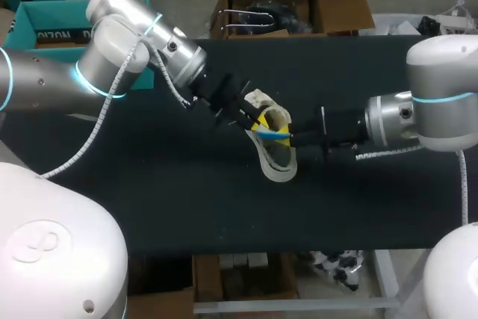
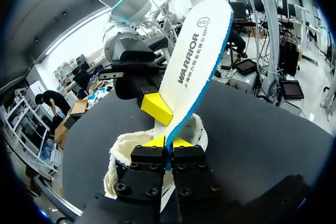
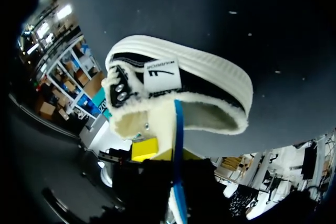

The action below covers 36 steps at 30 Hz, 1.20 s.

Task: Open the shoe tongue, take the insole out of the shoe, put the insole back into the shoe, and pack the shoe into the shoebox

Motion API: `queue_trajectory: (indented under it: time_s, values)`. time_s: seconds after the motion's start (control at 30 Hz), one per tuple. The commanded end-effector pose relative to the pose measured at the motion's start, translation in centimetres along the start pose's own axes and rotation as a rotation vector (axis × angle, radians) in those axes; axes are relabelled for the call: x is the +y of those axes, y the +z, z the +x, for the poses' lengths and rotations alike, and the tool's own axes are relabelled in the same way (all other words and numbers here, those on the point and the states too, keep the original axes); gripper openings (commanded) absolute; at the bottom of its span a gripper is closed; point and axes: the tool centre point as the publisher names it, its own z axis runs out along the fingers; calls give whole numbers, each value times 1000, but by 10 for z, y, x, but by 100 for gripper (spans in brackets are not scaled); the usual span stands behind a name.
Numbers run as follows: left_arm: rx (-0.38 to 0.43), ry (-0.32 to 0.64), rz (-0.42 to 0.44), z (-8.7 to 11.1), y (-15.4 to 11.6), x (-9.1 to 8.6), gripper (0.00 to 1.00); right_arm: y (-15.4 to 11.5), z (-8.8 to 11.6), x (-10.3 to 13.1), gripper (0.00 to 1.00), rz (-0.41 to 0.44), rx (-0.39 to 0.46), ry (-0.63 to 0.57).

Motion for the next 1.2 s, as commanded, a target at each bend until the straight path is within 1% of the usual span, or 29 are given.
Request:
queue_trajectory:
  time_s: [0.03, 0.27, 0.47, 0.5, 0.53, 0.57, 0.6, 0.63, 0.67, 0.7, 0.83, 0.93, 1.07, 1.1, 1.13, 1.17, 1.2]
  values:
    - [23, -21, 16, -11, 9, 11, 0, 9, 3, 12, 0, 8, -5, 0]
    - [19, -46, 20, -13, 9, 21, 0, 11, 5, 25, 0, 7, 4, -7]
    - [19, -50, 23, -8, 8, 19, 0, 12, 4, 32, 0, 11, 7, 2]
    - [18, -46, 25, -7, 7, 17, 3, 11, 4, 32, 0, 10, 8, 5]
    - [14, -40, 26, -5, 6, 15, 15, 10, 3, 33, 0, 9, 9, 7]
    - [12, -33, 29, -3, 5, 12, 22, 10, 2, 33, 0, 8, 10, 9]
    - [9, -25, 33, -1, 4, 8, 32, 9, 1, 33, 0, 5, 13, 10]
    - [5, -15, 38, 1, 3, 5, 47, 8, 1, 33, 0, 4, 15, 11]
    - [2, -4, 45, 2, 1, 1, 53, 7, 0, 32, 0, 3, 18, 12]
    - [2, 5, 58, 4, 0, -3, 56, 6, -1, 32, 0, -1, 21, 13]
    - [2, 35, 97, 8, 0, -18, 47, 5, -1, 32, 0, -3, 25, 15]
    - [10, 56, 102, 8, 2, -25, 42, 5, -2, 33, 0, -4, 28, 16]
    - [17, 65, 88, 6, 9, -28, 29, 5, -2, 33, 0, -3, 31, 15]
    - [16, 62, 85, 5, 10, -28, 29, 5, -2, 33, 0, -3, 32, 15]
    - [15, 57, 81, 4, 12, -27, 22, 4, -2, 33, 0, -3, 33, 15]
    - [16, 55, 78, 4, 13, -27, 10, 4, -2, 32, 0, -4, 36, 15]
    - [17, 53, 76, 4, 14, -26, 0, 3, -2, 32, 0, -5, 38, 14]
